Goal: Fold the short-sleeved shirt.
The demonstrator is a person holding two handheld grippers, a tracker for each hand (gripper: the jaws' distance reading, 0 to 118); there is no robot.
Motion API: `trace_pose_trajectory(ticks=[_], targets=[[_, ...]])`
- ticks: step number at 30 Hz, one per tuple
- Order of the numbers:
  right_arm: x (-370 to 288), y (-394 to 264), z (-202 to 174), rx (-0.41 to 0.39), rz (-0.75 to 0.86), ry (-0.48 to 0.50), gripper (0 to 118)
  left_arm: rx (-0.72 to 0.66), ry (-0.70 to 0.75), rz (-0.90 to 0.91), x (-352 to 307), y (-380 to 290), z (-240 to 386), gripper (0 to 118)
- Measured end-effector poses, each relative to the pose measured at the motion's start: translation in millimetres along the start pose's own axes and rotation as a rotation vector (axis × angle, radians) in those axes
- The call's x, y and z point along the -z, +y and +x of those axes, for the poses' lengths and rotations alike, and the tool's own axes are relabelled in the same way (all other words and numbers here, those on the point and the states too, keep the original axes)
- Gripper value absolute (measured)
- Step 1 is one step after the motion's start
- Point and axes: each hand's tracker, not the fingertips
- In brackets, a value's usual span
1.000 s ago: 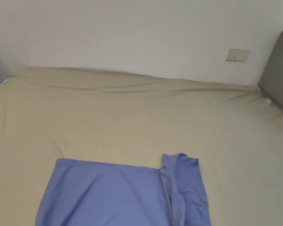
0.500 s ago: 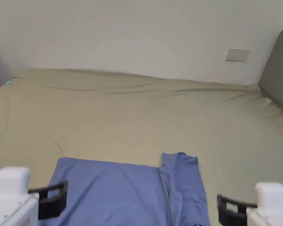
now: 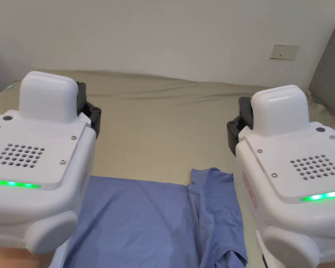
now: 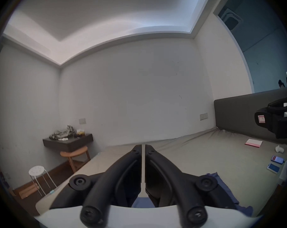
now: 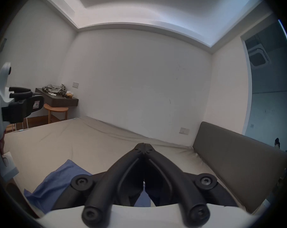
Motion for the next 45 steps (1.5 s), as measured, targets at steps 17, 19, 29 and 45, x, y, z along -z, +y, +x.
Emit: trace_pose_trajectory(ticks=[17, 19, 29, 45], targets=[[83.5, -73.3, -12.6, 0.032, -0.201, 0.024, 0, -0.081, -0.125, -0.367, 100.1, -103.9, 2.6, 0], [97.1, -90.3, -11.5, 0.022, -0.242, 0.025, 0, -0.08, -0.086, -0.451, 123.3, -138.3, -5.1, 0], [140.8, -149.4, 21.1, 0.028, -0.389, -0.049, 0, -0.065, 0.053, -0.844, 263.4, -309.9, -81.3, 117], [146.9, -186.8, 51.0, 0.047, -0.513, -0.077, 0, -0.059, -0.055, -0.963, 310.7, -356.7, -69.6, 1]])
